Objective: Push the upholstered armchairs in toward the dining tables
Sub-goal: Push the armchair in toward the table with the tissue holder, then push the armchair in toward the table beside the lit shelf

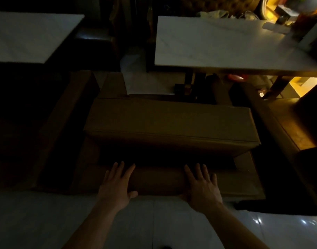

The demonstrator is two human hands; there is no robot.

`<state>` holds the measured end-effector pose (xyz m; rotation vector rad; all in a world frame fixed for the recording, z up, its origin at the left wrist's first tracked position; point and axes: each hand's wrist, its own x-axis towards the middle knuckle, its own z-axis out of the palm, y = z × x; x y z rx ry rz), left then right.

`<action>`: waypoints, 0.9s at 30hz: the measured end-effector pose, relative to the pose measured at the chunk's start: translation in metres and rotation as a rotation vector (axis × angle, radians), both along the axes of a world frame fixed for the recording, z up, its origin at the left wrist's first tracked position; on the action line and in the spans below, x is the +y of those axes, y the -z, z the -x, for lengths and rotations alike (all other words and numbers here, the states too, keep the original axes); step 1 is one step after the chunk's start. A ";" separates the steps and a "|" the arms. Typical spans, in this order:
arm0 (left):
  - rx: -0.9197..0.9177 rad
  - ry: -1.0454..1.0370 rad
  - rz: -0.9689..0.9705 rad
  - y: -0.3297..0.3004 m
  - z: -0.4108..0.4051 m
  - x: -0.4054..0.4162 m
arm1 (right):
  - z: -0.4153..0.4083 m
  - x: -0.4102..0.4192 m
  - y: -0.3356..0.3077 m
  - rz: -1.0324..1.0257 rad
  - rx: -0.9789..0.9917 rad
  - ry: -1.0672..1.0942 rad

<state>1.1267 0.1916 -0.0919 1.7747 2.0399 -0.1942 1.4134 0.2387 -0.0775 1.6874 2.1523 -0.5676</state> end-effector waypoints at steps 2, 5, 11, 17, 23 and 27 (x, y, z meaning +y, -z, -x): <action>0.023 -0.011 0.036 -0.011 -0.005 -0.002 | -0.005 0.005 -0.010 0.040 0.011 -0.014; 0.013 -0.008 0.022 -0.035 -0.011 0.002 | -0.011 0.011 -0.029 0.040 0.052 0.002; -0.029 0.062 -0.031 -0.092 -0.028 0.001 | -0.023 -0.012 -0.079 -0.024 0.075 0.073; -0.049 0.137 -0.006 -0.153 -0.035 -0.022 | -0.035 -0.051 -0.141 -0.117 0.025 0.138; -0.074 0.187 -0.080 -0.220 -0.041 -0.056 | -0.039 -0.098 -0.209 -0.245 0.033 0.176; -0.063 0.239 -0.125 -0.252 -0.052 -0.081 | -0.040 -0.132 -0.244 -0.323 0.060 0.200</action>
